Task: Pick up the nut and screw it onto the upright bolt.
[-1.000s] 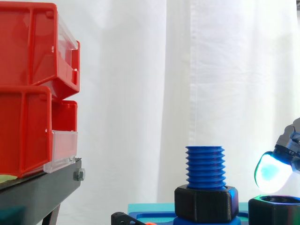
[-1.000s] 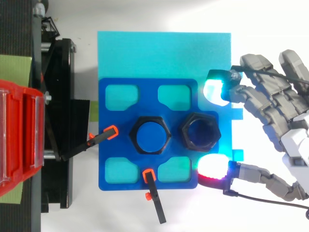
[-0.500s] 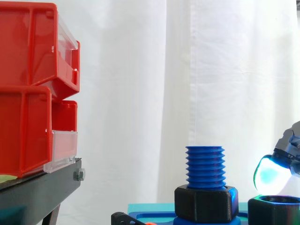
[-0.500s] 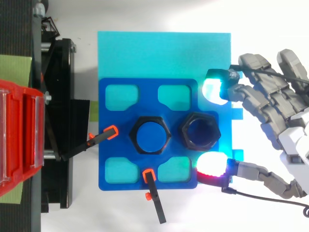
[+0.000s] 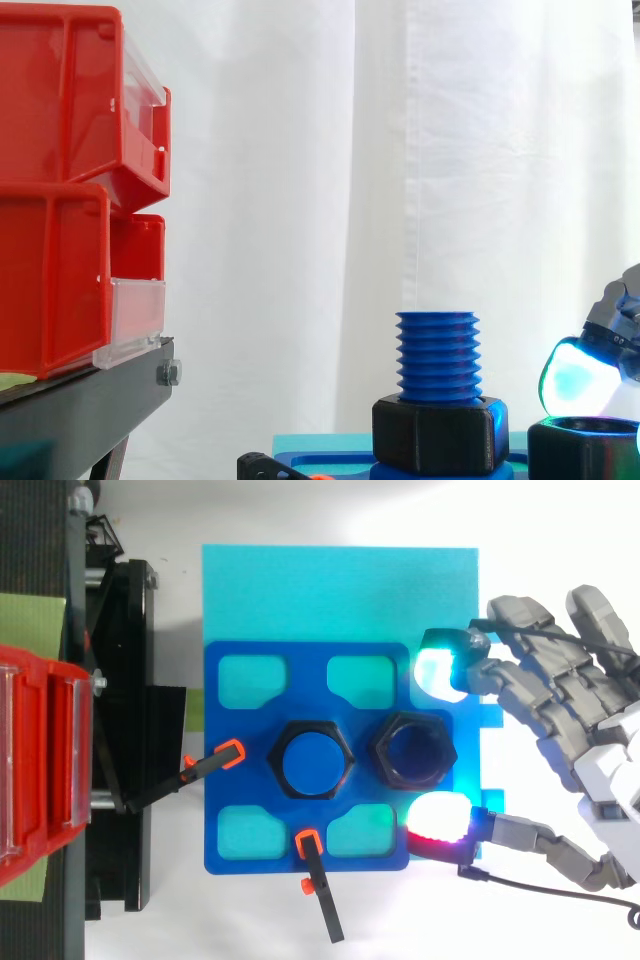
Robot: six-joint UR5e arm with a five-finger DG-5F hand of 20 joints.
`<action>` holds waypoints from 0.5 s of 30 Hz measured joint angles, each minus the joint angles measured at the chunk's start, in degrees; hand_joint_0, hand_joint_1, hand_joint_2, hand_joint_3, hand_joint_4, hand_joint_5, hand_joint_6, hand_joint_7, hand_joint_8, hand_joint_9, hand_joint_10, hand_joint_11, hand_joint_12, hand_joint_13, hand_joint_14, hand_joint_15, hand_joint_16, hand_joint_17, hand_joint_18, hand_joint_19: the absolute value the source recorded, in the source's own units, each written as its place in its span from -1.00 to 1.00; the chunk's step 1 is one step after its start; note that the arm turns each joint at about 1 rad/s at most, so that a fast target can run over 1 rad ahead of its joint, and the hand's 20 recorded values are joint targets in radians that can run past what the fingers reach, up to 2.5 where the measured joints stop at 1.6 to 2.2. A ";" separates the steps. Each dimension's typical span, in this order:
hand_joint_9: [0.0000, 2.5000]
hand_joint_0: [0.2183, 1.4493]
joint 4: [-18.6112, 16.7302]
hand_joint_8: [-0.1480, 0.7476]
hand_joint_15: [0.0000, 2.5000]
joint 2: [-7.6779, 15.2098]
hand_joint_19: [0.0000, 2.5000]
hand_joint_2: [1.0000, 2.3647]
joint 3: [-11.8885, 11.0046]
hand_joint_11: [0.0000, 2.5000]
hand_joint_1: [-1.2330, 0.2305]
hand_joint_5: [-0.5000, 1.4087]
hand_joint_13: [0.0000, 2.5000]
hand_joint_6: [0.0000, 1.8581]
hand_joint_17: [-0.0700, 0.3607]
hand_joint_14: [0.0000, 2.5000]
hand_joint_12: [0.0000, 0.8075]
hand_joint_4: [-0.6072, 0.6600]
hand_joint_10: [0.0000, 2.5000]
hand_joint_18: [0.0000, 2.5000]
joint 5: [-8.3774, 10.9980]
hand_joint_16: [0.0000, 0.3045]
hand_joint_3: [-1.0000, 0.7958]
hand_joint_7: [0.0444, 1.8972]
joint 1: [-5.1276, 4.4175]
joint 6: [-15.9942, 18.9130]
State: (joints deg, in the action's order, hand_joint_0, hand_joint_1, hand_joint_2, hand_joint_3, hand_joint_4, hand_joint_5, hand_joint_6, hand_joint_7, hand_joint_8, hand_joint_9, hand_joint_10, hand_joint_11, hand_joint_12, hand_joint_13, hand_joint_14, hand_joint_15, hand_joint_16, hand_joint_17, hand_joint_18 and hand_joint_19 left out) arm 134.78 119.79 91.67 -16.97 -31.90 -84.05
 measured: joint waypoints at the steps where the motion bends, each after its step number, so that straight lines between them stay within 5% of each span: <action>1: -0.81 -0.64 0.41 0.01 -1.00 0.00 -1.00 -1.00 0.00 -1.00 -0.31 -0.75 -0.81 -0.46 -0.19 -1.00 -0.06 0.31 -1.00 -0.92 -0.19 -0.69 -0.44 -0.19 0.00 0.56; 15: -0.80 -0.71 1.81 0.03 -1.00 0.03 -1.00 -1.00 0.00 -1.00 -0.45 -0.75 -0.80 -0.46 -0.15 -1.00 -0.01 0.33 -1.00 -0.91 -1.26 -0.67 -0.44 -0.17 0.01 1.64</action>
State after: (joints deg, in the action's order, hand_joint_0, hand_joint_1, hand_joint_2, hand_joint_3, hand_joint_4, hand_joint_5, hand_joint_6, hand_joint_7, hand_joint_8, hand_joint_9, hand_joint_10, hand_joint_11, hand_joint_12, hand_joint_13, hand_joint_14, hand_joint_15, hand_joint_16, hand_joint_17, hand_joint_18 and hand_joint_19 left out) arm 136.59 119.83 91.67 -18.23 -31.89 -82.41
